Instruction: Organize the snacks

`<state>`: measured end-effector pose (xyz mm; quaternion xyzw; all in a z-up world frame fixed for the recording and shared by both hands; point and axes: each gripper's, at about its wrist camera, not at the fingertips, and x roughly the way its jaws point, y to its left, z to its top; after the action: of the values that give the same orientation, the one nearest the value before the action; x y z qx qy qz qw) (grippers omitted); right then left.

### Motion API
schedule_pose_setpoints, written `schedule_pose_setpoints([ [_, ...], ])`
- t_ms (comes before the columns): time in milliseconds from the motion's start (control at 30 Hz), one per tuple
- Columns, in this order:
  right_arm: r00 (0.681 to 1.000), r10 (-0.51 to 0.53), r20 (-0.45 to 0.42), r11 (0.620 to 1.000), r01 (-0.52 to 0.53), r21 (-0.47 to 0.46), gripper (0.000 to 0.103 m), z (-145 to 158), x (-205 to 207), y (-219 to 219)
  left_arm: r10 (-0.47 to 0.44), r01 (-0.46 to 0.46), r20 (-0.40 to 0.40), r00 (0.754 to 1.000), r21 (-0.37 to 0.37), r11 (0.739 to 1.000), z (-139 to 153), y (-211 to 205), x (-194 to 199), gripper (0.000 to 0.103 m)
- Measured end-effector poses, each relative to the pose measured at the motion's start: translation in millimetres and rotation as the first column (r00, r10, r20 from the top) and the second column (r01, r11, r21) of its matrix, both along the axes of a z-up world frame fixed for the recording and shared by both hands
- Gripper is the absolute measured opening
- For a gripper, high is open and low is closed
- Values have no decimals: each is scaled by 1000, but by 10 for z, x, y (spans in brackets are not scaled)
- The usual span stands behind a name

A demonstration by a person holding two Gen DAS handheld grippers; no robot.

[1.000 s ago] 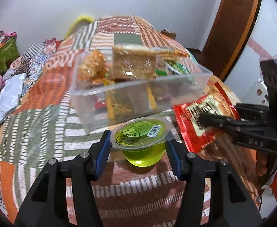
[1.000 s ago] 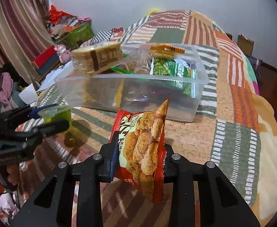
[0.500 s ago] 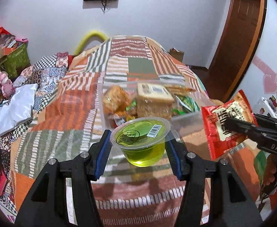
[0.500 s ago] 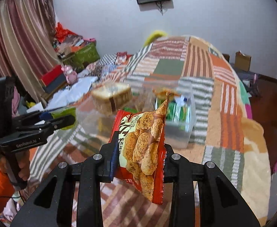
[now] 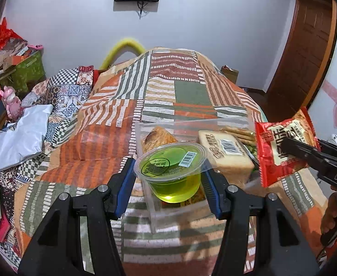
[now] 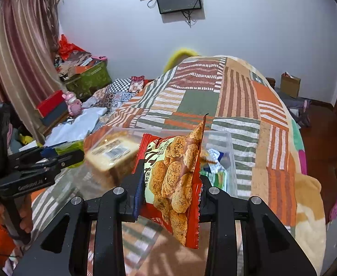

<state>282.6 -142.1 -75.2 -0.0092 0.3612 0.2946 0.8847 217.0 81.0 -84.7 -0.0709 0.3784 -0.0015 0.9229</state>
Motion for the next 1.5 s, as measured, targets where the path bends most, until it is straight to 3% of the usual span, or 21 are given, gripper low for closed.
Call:
schedule_pose_setpoints([
  [300,998,28,-50,999,-29,-31,30,-276,151,210,-18,18,-33,999,0,1000,-231,-34,189,55],
  [467,998,33,-61,999,-35,-33,31,-335,148,221,-14,15,-21,1000,51,999,-273,-76,172,55],
  [600,997,20,-75,998,-23,-51,37,-337,155,219,-17,19,-23,1000,48,999,-251,-72,139,56],
  [733,997,-3,-71,998,-2,-65,56,-313,101,163,-11,12,-10,1000,39,999,-189,-60,82,61],
  [1000,999,-22,-28,997,20,-69,58,-104,-109,-28,-21,20,46,999,41,999,75,-153,-185,65],
  [1200,998,-48,28,999,49,-22,59,195,-348,-218,-28,26,108,994,27,999,346,-246,-435,65],
  [1500,981,-97,167,995,94,20,72,620,-816,-371,-37,35,222,974,13,999,765,-391,-900,76],
])
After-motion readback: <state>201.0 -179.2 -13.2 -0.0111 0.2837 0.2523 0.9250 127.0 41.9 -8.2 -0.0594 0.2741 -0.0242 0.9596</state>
